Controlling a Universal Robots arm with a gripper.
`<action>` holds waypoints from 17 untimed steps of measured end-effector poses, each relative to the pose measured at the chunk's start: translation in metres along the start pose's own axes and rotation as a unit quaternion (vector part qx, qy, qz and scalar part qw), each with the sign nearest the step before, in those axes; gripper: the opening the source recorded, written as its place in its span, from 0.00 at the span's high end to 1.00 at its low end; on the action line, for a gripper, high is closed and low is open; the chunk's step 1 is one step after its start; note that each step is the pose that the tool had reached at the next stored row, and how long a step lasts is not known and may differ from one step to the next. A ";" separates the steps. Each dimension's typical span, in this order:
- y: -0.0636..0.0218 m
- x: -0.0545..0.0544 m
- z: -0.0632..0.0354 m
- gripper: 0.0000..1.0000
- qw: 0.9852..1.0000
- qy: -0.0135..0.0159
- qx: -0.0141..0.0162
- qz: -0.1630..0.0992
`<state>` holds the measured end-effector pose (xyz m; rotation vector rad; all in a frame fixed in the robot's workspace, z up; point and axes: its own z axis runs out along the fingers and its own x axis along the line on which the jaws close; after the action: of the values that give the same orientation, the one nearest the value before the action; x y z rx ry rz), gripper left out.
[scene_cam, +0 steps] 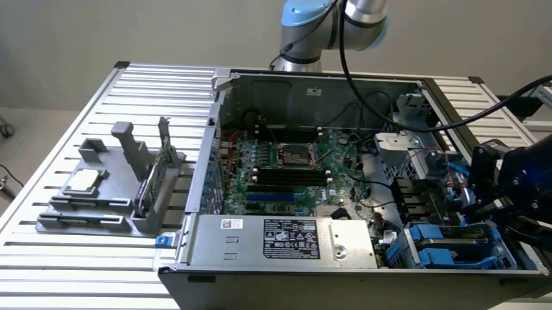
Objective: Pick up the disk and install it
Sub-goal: 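Insert the first disk wire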
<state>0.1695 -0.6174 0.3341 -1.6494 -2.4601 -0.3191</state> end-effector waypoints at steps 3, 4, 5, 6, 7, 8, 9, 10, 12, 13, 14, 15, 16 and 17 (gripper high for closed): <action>-0.0018 0.000 -0.0013 0.83 1.000 0.002 0.002 0.001; -0.0024 0.000 -0.0019 0.83 1.000 0.004 0.003 0.002; -0.0030 -0.001 -0.0027 0.83 1.000 0.005 0.004 0.003; -0.0035 -0.001 -0.0033 0.83 1.000 0.005 0.006 0.004; -0.0039 -0.001 -0.0039 0.83 1.000 0.006 0.007 0.006; -0.0044 -0.001 -0.0044 0.83 1.000 0.007 0.009 0.007; -0.0046 -0.002 -0.0047 0.83 1.000 0.008 0.011 0.008; -0.0047 -0.002 -0.0048 0.83 1.000 0.009 0.012 0.009; -0.0048 -0.002 -0.0049 0.83 1.000 0.010 0.016 0.014; -0.0048 -0.002 -0.0049 0.83 1.000 0.011 0.018 0.016; -0.0048 -0.002 -0.0049 0.83 1.000 0.012 0.019 0.019; -0.0048 -0.002 -0.0049 0.83 0.999 0.012 0.021 0.022; -0.0048 -0.002 -0.0050 0.83 0.999 0.013 0.022 0.025; -0.0048 -0.002 -0.0049 0.83 0.999 0.014 0.023 0.028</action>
<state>0.1658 -0.6222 0.3379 -1.6812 -2.3773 -0.2728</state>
